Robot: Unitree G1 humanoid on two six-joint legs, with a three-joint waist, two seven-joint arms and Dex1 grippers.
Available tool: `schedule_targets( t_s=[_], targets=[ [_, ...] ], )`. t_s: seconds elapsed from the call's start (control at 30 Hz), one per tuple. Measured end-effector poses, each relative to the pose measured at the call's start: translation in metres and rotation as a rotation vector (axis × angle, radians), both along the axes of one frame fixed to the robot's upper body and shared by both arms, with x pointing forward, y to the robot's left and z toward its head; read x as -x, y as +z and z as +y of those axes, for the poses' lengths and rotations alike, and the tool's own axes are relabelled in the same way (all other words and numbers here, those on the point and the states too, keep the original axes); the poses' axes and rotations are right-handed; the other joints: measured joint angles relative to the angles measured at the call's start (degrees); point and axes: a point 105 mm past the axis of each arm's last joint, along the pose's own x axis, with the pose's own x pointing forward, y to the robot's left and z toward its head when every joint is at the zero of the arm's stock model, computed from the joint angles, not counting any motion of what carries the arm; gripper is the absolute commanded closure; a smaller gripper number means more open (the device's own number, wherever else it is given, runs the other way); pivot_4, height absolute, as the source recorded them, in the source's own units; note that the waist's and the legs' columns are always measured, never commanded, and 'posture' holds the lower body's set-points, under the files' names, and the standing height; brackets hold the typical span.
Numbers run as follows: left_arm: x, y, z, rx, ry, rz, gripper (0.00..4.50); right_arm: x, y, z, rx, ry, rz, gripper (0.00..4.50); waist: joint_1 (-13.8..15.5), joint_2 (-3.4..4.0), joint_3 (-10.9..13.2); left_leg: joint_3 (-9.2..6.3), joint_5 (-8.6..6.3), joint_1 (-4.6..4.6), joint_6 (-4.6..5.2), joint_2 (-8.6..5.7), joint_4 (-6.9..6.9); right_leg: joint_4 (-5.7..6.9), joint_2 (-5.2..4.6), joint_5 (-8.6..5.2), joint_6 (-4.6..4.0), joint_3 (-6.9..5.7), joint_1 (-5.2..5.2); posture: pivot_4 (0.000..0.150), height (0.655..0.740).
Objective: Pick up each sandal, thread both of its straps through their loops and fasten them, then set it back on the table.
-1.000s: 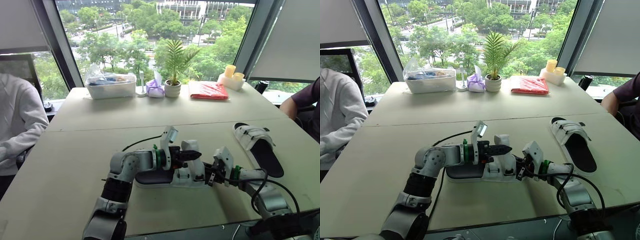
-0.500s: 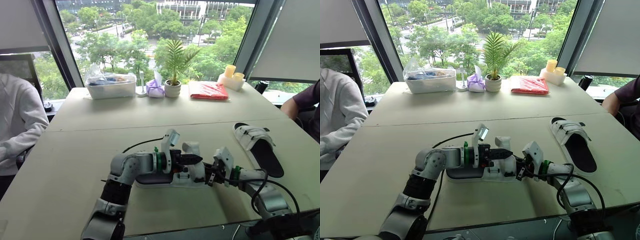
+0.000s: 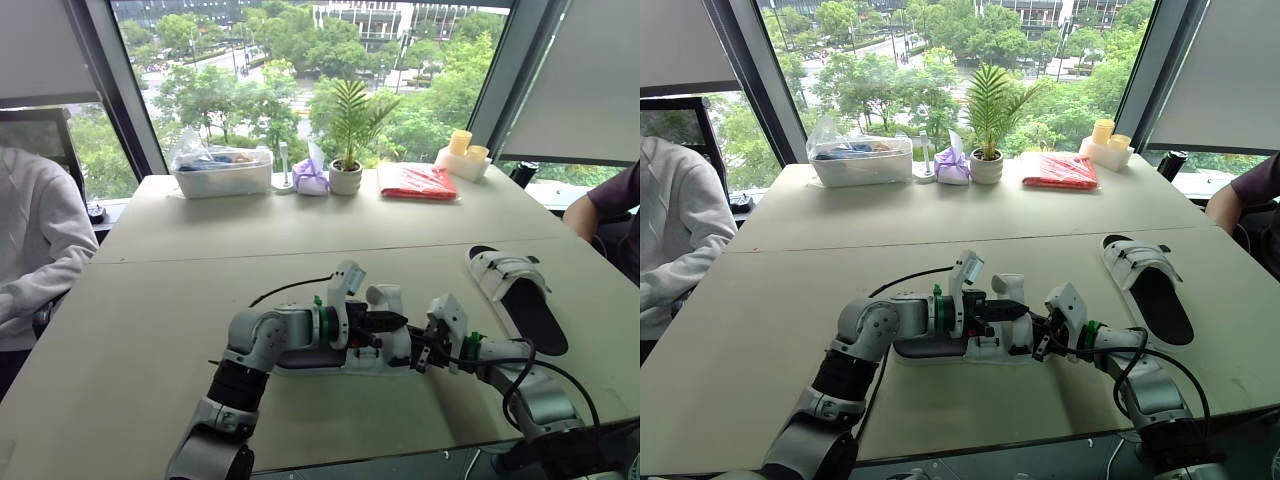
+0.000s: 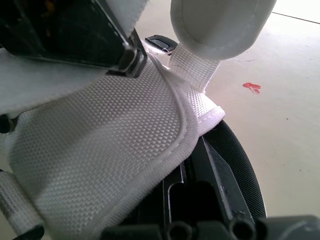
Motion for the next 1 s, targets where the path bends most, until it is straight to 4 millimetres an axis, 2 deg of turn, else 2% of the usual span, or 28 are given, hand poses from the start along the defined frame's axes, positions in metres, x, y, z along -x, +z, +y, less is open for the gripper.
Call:
schedule_targets(
  t_s=[0.23, 0.4, 0.53, 0.7, 0.83, 0.9, 1.0],
  targets=[
    [0.002, -0.001, -0.001, -0.021, -0.011, -0.069, 4.47, 0.0, 0.0, 0.0, -0.002, -0.002, 0.0, 4.5, -0.02, 0.0, -0.01, 0.0, 0.0, 0.02, 0.0, 0.0, -0.01, 0.0, 0.0, -0.01, -0.02, 0.0, 0.02, 0.15, 0.7388],
    [0.008, -0.001, 0.007, -0.02, -0.052, -0.174, 4.47, 0.0, 0.0, 0.001, -0.006, -0.004, 0.0, 4.5, -0.08, 0.04, -0.03, 0.0, 0.0, 0.04, 0.0, 0.01, -0.05, -0.01, -0.01, -0.03, -0.06, 0.01, 0.01, 0.15, 0.7388],
    [0.019, -0.017, 0.017, -0.053, -0.099, -0.196, 4.47, 0.0, -0.001, 0.001, -0.007, -0.006, 0.0, 4.5, -0.09, 0.19, -0.15, 0.0, -0.01, 0.05, 0.0, 0.01, -0.11, -0.06, -0.02, -0.04, -0.07, 0.02, 0.0, 0.15, 0.7388],
    [0.019, -0.016, 0.013, -0.045, -0.082, -0.211, 4.47, 0.001, -0.002, 0.0, -0.007, -0.011, 0.001, 4.5, -0.03, 0.17, -0.22, -0.01, -0.01, 0.06, 0.01, 0.01, -0.11, -0.07, -0.02, -0.05, -0.08, 0.02, 0.02, 0.15, 0.7388],
    [0.02, -0.01, 0.004, 0.018, -0.057, -0.135, 4.47, 0.002, -0.001, 0.001, -0.007, -0.011, -0.002, 4.5, -0.01, 0.16, -0.21, -0.01, -0.01, 0.03, 0.02, 0.01, -0.1, -0.06, -0.02, -0.05, -0.06, 0.01, -0.01, 0.15, 0.7388],
    [0.021, -0.005, 0.007, 0.076, -0.066, -0.061, 4.47, 0.002, -0.001, 0.001, -0.007, -0.01, -0.003, 4.5, -0.02, 0.16, -0.2, -0.01, 0.0, 0.02, 0.02, 0.01, -0.1, -0.05, -0.01, -0.04, -0.05, 0.0, -0.02, 0.15, 0.7388],
    [0.019, 0.014, 0.015, 0.195, -0.062, 0.037, 4.47, 0.002, -0.001, 0.001, -0.007, -0.011, -0.004, 4.5, -0.01, 0.16, -0.2, -0.03, 0.0, 0.02, 0.03, 0.01, -0.07, -0.04, 0.0, -0.04, -0.03, -0.03, -0.02, 0.15, 0.7388]
  ],
)
